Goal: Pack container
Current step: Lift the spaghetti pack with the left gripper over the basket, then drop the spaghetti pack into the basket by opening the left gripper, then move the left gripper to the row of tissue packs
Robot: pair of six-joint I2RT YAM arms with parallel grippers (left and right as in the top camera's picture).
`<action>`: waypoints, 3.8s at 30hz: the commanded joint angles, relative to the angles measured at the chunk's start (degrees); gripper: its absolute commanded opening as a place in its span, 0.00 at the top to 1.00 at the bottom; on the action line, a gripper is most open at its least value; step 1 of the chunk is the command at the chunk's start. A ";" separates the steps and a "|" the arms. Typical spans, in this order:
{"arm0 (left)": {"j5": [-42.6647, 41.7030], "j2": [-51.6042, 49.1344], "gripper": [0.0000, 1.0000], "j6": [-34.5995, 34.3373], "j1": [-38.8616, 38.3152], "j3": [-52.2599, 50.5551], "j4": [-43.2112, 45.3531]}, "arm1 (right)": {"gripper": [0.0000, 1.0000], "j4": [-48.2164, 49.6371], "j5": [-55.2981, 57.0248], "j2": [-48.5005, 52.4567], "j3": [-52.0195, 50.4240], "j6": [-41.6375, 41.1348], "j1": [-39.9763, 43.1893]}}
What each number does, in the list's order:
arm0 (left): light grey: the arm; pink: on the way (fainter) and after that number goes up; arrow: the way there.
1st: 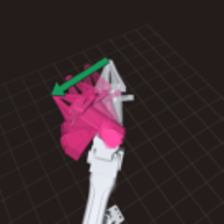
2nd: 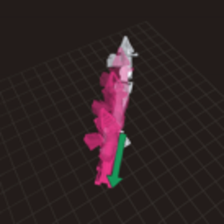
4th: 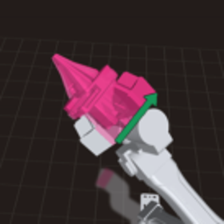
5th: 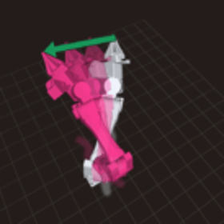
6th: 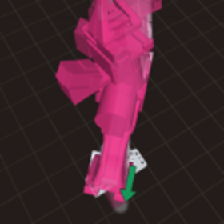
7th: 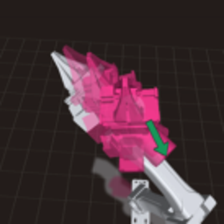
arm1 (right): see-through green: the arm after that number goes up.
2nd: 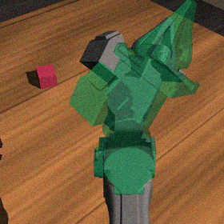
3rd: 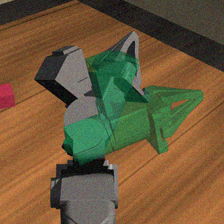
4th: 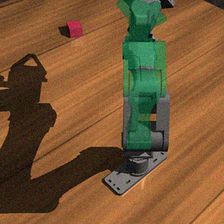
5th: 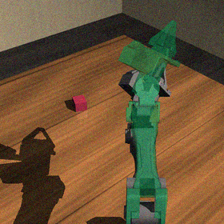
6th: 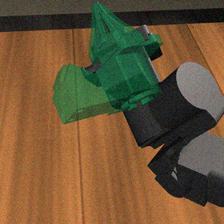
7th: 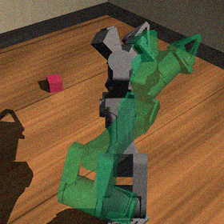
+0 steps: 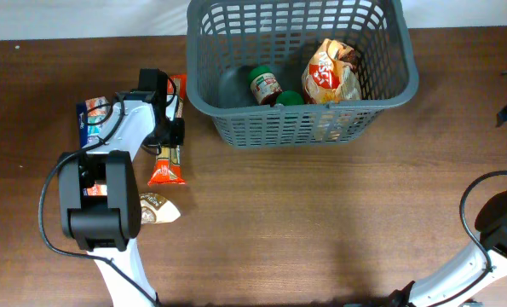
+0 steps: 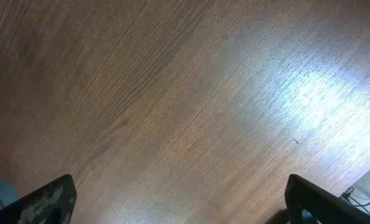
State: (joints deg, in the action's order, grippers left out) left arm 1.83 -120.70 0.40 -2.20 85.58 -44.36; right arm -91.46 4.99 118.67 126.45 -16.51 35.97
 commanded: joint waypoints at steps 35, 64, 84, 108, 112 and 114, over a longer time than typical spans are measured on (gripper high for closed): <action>-7.21 29.46 0.98 7.02 -21.00 20.63 26.93 | 0.01 0.00 0.09 -0.24 -0.26 -0.50 0.11; -16.65 7.13 0.96 6.82 -21.66 20.59 20.50 | 0.01 0.00 0.09 -0.24 -0.26 -0.50 0.11; -16.63 12.41 0.01 6.82 -17.84 29.29 16.83 | 0.01 0.00 0.09 -0.24 -0.26 -0.50 0.11; 0.79 29.05 0.01 -5.01 16.28 29.11 -24.74 | 0.01 0.00 0.09 -0.24 -0.26 -0.50 0.11; 0.33 28.89 0.01 -5.14 21.62 26.73 -25.27 | 0.01 0.00 0.09 -0.24 -0.26 -0.50 0.11; -0.72 28.63 0.01 -4.87 23.76 24.57 -24.81 | 0.01 0.00 0.07 -0.24 -0.26 -0.50 0.11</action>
State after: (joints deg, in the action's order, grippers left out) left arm 1.98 -91.53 -3.11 18.63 113.23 -69.36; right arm -91.46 4.99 118.67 126.45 -16.51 35.97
